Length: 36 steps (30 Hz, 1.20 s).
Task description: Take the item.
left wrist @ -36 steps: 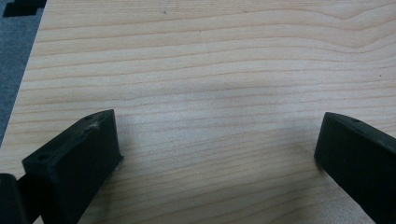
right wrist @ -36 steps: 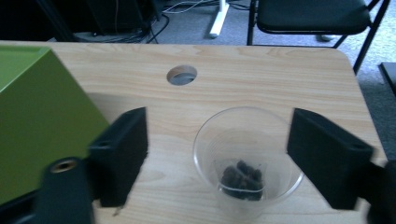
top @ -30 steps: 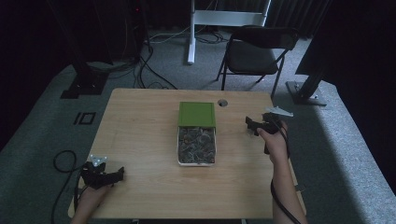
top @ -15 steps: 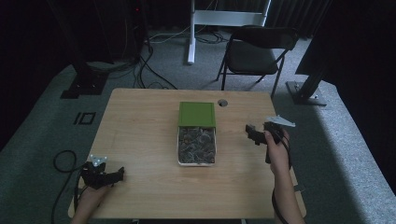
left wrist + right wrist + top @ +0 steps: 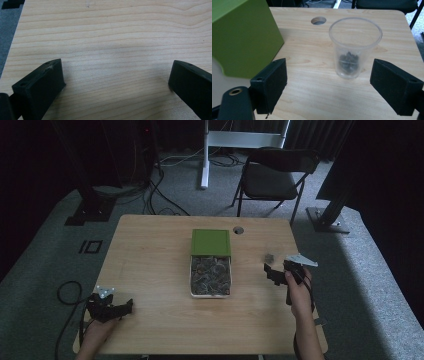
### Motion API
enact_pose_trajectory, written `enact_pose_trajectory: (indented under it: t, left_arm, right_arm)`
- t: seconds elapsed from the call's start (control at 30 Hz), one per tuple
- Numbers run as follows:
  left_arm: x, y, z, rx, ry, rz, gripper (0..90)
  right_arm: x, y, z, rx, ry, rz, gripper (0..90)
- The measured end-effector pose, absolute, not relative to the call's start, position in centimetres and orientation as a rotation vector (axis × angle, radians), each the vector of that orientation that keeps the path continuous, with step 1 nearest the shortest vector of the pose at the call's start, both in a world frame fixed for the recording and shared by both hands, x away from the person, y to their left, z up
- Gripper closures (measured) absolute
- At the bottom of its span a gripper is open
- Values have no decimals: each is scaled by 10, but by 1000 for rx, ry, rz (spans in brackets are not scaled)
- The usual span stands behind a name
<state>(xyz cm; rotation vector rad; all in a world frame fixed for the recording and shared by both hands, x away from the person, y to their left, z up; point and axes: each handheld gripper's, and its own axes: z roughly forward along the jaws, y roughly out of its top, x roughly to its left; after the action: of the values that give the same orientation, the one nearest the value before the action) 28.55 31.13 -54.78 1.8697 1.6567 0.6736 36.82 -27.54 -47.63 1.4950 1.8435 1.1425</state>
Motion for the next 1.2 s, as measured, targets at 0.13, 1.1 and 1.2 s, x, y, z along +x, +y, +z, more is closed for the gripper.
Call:
enact_pose_trajectory:
  t: [0.13,1.1,1.2]
  left_arm:
    - [286,311,-548,1870,1657,674,5]
    - [286,311,-548,1871,1656,675,5]
    - [286,311,-548,1872,1656,675,5]
  right_arm:
    - [364,-276,-481,1499,1851,1140,144]
    - [320,-283,-531,1520,1972,1106,145]
    - [317,-284,-534,1510,1994,1100,145]
